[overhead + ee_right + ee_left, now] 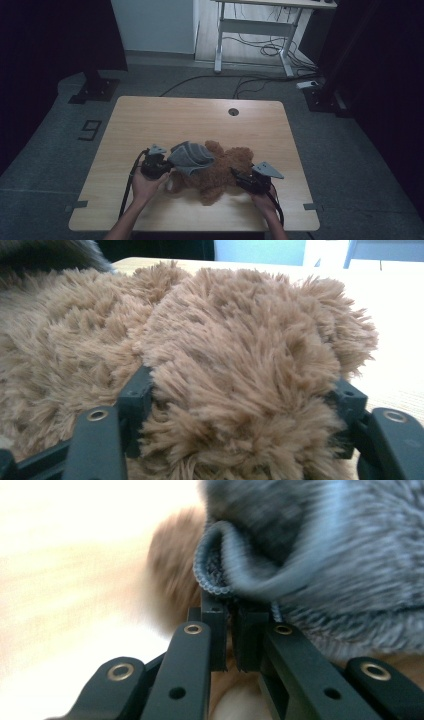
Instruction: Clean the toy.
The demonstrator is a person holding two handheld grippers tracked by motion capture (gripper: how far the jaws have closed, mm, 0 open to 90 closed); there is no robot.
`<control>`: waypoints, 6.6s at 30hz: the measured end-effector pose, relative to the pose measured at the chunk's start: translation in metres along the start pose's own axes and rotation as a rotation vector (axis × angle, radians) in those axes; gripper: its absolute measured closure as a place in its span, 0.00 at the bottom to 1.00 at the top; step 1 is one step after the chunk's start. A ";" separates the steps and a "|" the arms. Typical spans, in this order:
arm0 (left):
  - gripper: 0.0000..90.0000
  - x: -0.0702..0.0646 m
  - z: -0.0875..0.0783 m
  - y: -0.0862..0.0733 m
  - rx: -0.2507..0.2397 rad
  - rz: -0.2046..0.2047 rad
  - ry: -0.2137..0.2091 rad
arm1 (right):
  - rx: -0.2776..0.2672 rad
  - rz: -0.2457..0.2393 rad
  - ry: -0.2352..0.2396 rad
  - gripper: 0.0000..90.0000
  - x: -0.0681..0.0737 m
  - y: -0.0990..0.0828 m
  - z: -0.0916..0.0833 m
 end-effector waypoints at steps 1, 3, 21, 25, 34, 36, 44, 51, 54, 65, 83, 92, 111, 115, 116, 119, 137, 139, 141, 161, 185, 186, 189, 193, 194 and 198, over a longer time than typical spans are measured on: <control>0.94 -0.008 -0.004 0.010 -0.016 0.017 -0.015 | -0.003 -0.001 -0.003 0.39 0.000 0.000 0.001; 0.94 -0.029 -0.009 0.030 -0.039 0.073 -0.021 | -0.011 -0.002 -0.012 0.40 0.002 0.002 0.004; 0.94 -0.086 0.063 0.078 0.093 0.179 0.012 | -0.013 -0.042 -0.030 0.40 0.010 0.002 0.007; 0.94 -0.049 0.044 0.067 0.078 0.094 0.012 | -0.013 -0.044 -0.038 0.40 0.010 0.002 0.008; 0.94 -0.005 0.036 0.041 0.084 0.006 0.020 | -0.014 -0.043 -0.038 0.40 0.011 0.002 0.007; 0.94 0.001 0.035 0.038 0.080 -0.017 0.003 | -0.015 -0.044 -0.038 0.40 0.011 0.002 0.007; 0.94 0.012 0.024 0.036 0.077 -0.012 0.069 | -0.009 -0.041 -0.031 0.40 0.010 0.002 0.007; 0.94 0.038 0.016 0.014 0.126 -0.019 0.143 | -0.010 -0.039 -0.029 0.40 0.009 0.002 0.007; 0.94 0.051 0.024 0.002 0.153 -0.065 0.128 | -0.009 -0.038 -0.032 0.40 0.009 0.002 0.007; 0.94 0.048 0.013 0.008 0.091 -0.075 0.108 | -0.011 -0.036 -0.042 0.40 0.009 0.002 0.009; 0.93 -0.041 0.062 0.073 0.088 0.042 -0.004 | -0.037 -0.079 -0.132 0.38 0.017 0.013 0.028; 0.94 -0.052 0.049 0.046 0.050 0.088 -0.023 | 0.028 0.005 0.022 0.21 0.011 0.015 0.005; 0.94 -0.079 0.028 0.001 -0.087 0.168 0.000 | 0.249 0.166 0.235 0.00 0.003 0.014 0.023; 0.94 -0.078 0.029 0.002 -0.094 0.161 -0.001 | 0.263 0.200 0.333 0.17 0.004 0.010 0.024; 0.94 -0.078 0.029 0.002 -0.095 0.159 -0.002 | 0.257 0.184 0.335 0.23 0.005 0.011 0.023; 0.94 -0.077 0.030 0.004 -0.101 0.158 0.001 | 0.242 0.126 0.326 0.40 0.007 0.012 0.019; 0.93 -0.053 0.029 0.053 -0.119 0.125 0.038 | -0.025 -0.040 0.029 0.57 0.003 0.047 0.034; 0.93 -0.047 0.031 0.062 -0.115 0.121 0.047 | -0.071 -0.071 -0.016 0.57 -0.001 0.052 0.039; 0.93 -0.042 0.036 0.065 -0.102 0.106 0.045 | -0.089 -0.093 -0.054 0.56 -0.004 0.053 0.043; 0.95 -0.081 0.029 0.000 -0.163 0.151 -0.084 | -0.030 -0.102 0.041 0.46 -0.001 0.008 0.004; 0.94 -0.195 0.057 0.051 -0.026 0.332 -0.209 | -0.076 -0.172 -0.012 0.49 0.011 -0.025 -0.016; 0.94 -0.186 0.066 0.040 -0.003 0.311 -0.231 | -0.074 -0.170 -0.009 0.49 0.010 -0.026 -0.016; 0.94 -0.177 0.066 0.034 0.001 0.266 -0.267 | -0.067 -0.168 -0.007 0.49 0.009 -0.027 -0.016; 0.94 -0.158 0.060 0.025 0.004 0.250 -0.229 | -0.067 -0.163 -0.011 0.49 0.009 -0.025 -0.014; 0.94 -0.150 0.056 0.023 0.000 0.249 -0.200 | -0.066 -0.160 -0.010 0.49 0.008 -0.025 -0.015; 0.94 -0.122 0.039 0.015 -0.006 0.206 -0.217 | -0.072 -0.161 -0.008 0.49 0.009 -0.026 -0.015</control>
Point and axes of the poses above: each handheld gripper's, and its own axes: z roughly forward along the jaws, y roughly out of its top, x roughly to its left, the point moved 6 cm from there along z, roughly forward along the jaws, and after that the axes turned 11 degrees about x, right-handed, at the moved point
